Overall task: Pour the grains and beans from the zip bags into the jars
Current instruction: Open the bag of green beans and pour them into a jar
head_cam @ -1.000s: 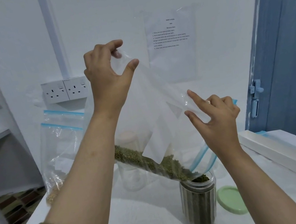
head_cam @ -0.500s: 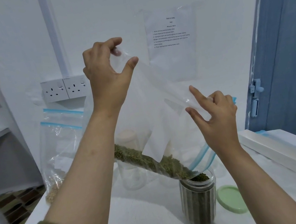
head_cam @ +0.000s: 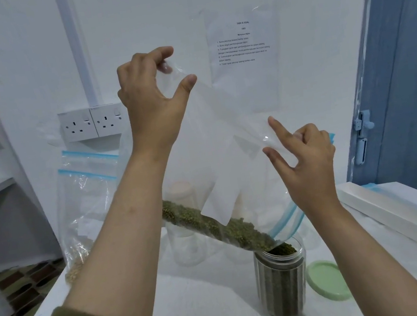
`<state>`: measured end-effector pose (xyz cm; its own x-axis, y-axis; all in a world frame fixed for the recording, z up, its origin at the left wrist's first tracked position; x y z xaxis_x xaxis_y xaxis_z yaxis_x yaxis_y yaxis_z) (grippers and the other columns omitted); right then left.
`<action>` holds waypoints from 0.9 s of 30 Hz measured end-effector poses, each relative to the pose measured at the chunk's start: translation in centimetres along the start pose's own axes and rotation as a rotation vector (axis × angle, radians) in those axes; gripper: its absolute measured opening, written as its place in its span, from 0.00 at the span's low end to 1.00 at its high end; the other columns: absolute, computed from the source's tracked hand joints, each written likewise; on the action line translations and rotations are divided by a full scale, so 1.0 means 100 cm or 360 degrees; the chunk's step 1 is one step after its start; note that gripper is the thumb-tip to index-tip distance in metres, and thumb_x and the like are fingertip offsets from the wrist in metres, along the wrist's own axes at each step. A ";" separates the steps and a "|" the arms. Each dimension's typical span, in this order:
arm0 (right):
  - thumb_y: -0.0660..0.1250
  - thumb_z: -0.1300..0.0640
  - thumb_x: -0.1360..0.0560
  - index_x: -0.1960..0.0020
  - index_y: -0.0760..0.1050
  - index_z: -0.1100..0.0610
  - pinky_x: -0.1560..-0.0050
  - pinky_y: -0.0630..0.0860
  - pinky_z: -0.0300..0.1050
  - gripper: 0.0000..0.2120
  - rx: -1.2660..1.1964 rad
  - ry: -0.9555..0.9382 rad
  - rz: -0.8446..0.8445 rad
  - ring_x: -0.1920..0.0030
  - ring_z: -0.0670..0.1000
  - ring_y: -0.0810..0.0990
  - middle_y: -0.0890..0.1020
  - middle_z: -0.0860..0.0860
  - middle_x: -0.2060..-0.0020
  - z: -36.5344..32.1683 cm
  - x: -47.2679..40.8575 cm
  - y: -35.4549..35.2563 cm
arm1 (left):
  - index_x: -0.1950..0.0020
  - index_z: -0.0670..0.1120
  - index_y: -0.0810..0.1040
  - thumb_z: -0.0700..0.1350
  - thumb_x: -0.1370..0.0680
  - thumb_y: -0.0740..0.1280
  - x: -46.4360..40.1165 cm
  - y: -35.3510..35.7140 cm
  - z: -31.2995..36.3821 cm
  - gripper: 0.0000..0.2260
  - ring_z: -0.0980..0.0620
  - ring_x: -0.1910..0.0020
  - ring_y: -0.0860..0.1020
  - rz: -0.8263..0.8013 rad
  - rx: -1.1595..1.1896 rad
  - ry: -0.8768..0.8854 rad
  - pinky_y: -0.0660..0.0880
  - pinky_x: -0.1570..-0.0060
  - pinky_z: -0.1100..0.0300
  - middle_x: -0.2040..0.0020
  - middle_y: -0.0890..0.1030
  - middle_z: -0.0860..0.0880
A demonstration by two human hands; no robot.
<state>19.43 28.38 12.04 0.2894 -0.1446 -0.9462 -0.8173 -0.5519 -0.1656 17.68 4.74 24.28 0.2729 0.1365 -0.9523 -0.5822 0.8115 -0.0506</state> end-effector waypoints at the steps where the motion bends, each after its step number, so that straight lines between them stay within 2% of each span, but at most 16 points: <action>1: 0.69 0.50 0.23 0.29 0.73 0.46 0.50 0.59 0.48 0.23 -0.0004 0.0008 -0.0008 0.54 0.48 0.63 0.65 0.47 0.58 0.000 0.000 0.000 | 0.37 0.51 0.77 0.53 0.27 0.72 0.000 0.000 0.000 0.19 0.55 0.42 0.68 0.0001 -0.0002 0.0003 0.70 0.40 0.45 0.51 0.74 0.57; 10: 0.68 0.49 0.23 0.29 0.72 0.46 0.50 0.60 0.48 0.22 -0.0003 -0.0005 -0.0056 0.55 0.48 0.63 0.65 0.46 0.58 0.002 -0.005 0.002 | 0.37 0.50 0.77 0.54 0.27 0.71 -0.001 0.001 -0.002 0.20 0.52 0.41 0.70 0.0008 -0.0012 0.0015 0.71 0.41 0.45 0.50 0.75 0.56; 16: 0.69 0.49 0.23 0.29 0.72 0.45 0.50 0.61 0.49 0.23 -0.0009 0.0013 -0.0071 0.55 0.44 0.61 0.65 0.46 0.58 0.005 -0.007 0.002 | 0.37 0.50 0.77 0.54 0.27 0.71 -0.001 0.002 -0.004 0.20 0.52 0.41 0.70 0.0015 -0.0015 0.0005 0.71 0.41 0.45 0.50 0.74 0.56; 27: 0.69 0.50 0.23 0.29 0.72 0.46 0.49 0.62 0.49 0.23 -0.0034 0.0012 -0.0103 0.54 0.47 0.62 0.64 0.46 0.57 0.007 -0.008 0.002 | 0.37 0.50 0.77 0.54 0.27 0.71 -0.001 0.003 -0.006 0.20 0.52 0.41 0.70 0.0018 -0.0012 0.0005 0.71 0.41 0.44 0.50 0.74 0.56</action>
<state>18.71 28.90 12.54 0.3449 -0.1143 -0.9316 -0.7860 -0.5777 -0.2201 16.96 4.64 24.15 0.2639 0.1441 -0.9537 -0.5912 0.8054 -0.0419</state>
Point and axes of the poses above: each hand's wrist, its own x-axis away from the middle knuckle, its own y-axis out of the palm, z = x × y, the point moved 5 cm from there along -x, towards the middle knuckle
